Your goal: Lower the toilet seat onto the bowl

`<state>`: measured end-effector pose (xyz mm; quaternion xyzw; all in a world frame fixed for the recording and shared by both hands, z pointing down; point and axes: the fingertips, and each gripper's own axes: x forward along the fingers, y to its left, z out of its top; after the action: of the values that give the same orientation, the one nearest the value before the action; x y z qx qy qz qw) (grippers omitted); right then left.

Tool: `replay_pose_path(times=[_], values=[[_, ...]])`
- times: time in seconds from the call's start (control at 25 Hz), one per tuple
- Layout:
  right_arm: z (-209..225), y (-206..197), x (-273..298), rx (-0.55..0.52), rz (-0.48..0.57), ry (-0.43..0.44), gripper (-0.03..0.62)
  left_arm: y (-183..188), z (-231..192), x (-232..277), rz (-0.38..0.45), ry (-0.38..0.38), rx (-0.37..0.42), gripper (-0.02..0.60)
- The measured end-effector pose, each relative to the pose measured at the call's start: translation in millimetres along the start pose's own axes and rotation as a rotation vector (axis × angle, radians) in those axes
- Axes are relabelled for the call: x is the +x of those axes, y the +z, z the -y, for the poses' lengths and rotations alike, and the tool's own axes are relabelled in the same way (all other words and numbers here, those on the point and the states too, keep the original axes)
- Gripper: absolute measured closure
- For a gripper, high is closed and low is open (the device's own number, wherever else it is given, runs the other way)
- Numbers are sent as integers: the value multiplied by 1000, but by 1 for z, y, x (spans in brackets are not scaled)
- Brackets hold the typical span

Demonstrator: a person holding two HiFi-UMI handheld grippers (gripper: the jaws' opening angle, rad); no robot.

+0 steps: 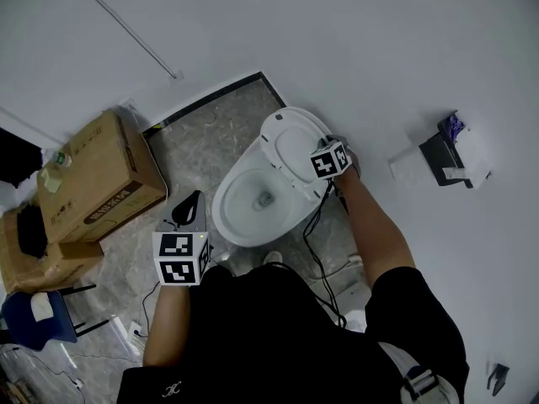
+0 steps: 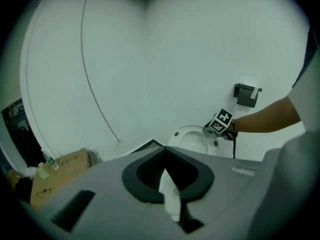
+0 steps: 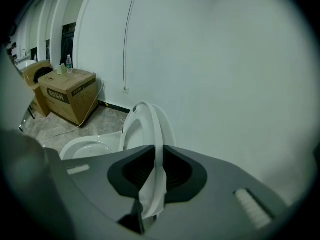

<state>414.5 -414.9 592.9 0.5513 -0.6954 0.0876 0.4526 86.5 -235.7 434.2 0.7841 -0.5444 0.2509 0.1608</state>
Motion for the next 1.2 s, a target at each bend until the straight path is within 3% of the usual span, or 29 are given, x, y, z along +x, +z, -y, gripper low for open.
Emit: replay_pose_path(times=[0.44,1.2], values=[[-42,3,-22,-17,-8,58,536,-16,-20,-9,3,-30,-18,574],[-190,-2,-74,-101,-20,142,528,-50,-60,-18,0,-167,-66,574]])
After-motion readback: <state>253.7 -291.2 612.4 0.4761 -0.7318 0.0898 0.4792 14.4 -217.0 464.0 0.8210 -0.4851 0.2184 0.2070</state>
